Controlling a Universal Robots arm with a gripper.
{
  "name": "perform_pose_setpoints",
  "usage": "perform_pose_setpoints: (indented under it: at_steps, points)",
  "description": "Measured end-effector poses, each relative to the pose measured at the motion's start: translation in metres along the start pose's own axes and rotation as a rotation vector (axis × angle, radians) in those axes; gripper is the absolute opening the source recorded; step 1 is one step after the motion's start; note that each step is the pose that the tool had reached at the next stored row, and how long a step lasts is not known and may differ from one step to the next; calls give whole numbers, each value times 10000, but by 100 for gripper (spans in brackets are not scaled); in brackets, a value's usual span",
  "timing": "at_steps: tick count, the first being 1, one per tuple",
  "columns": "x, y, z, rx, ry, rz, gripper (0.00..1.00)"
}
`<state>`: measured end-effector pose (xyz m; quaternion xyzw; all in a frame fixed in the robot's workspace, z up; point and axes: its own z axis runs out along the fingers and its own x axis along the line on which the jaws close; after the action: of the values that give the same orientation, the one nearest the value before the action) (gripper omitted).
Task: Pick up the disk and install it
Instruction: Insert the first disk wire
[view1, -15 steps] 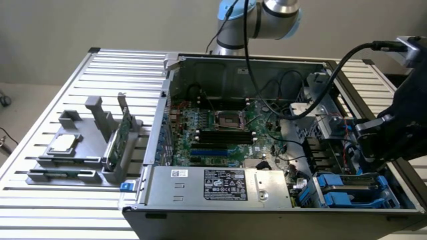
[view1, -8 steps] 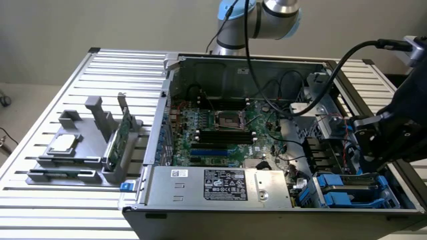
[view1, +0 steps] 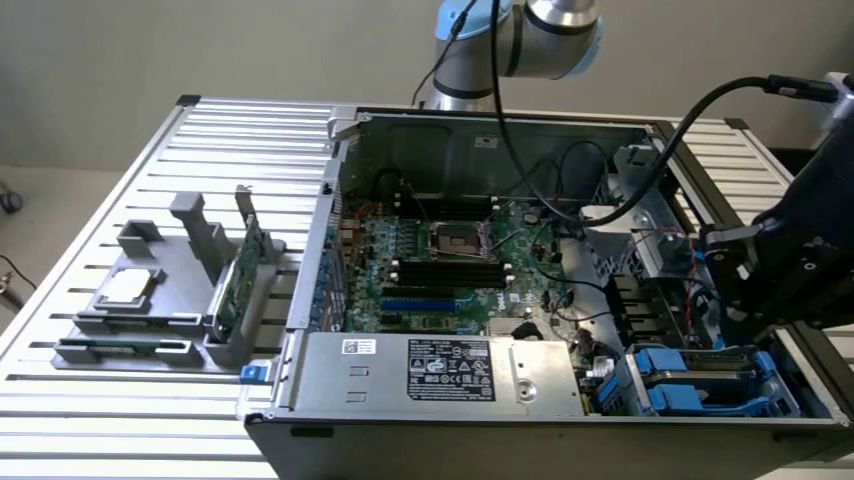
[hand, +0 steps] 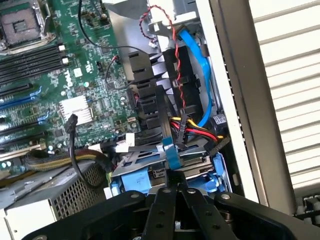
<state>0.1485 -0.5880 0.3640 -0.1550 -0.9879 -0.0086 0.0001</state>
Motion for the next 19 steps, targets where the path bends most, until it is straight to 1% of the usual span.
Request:
perform_pose_setpoints:
  at_steps: [12,19]
  points:
    - [0,0,0,-5,-35,2056,11]
    - [-1,1,0,-8,-51,3013,11]
